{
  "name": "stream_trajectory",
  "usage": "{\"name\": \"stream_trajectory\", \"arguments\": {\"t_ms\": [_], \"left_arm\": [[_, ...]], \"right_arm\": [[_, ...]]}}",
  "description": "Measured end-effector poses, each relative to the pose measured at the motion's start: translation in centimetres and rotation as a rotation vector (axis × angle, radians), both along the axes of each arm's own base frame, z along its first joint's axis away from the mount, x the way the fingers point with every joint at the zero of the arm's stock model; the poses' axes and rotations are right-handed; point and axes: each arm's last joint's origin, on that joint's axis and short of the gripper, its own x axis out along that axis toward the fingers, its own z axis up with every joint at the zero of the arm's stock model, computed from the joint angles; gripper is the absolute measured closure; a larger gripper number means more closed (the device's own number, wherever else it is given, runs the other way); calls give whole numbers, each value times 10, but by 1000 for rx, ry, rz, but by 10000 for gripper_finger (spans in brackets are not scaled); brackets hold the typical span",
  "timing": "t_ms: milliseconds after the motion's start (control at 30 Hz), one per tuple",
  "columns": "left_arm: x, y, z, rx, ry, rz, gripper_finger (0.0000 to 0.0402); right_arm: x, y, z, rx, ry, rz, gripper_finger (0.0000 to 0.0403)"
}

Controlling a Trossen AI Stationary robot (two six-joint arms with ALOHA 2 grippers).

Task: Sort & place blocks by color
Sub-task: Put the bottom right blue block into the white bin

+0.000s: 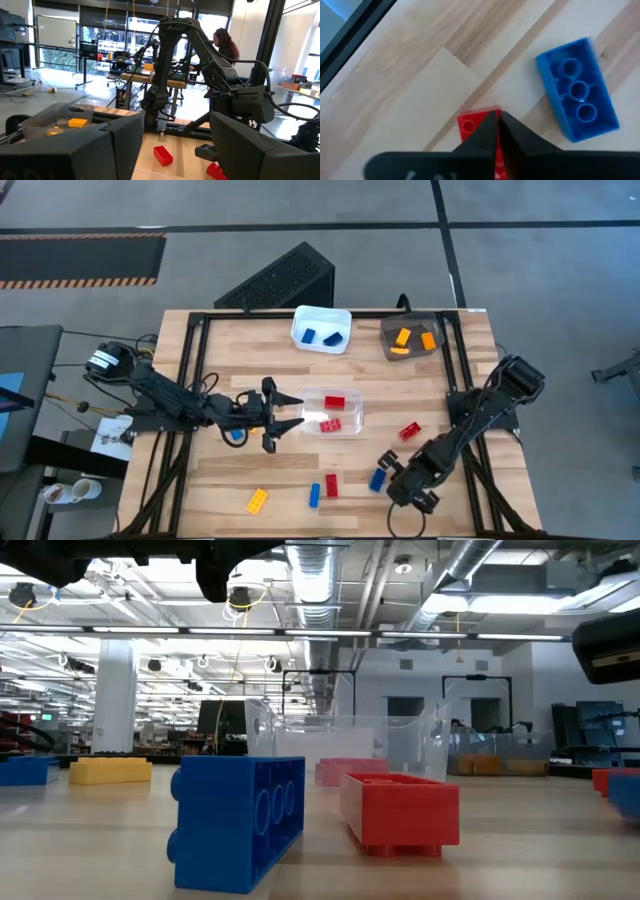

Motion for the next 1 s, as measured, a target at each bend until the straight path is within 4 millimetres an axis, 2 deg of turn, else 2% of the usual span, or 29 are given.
{"name": "stream_trajectory", "arguments": {"t_ms": [133,267,633,833,1000], "left_arm": [[0,0,0,1,2,0,184],[0,0,0,1,5,0,184],[0,0,-1,3,12,0,184],[0,0,-1,3,12,-1,184],[0,0,-2,5,16,-1,184]], "right_arm": [[1,-1,0,1,3,-15,393],[-1,-4,2,-6,10,-35,387],[11,-25,24,43,-70,-208,244],[29,-33,15,44,-110,-215,175],[36,-36,9,75,-94,-211,153]]}}
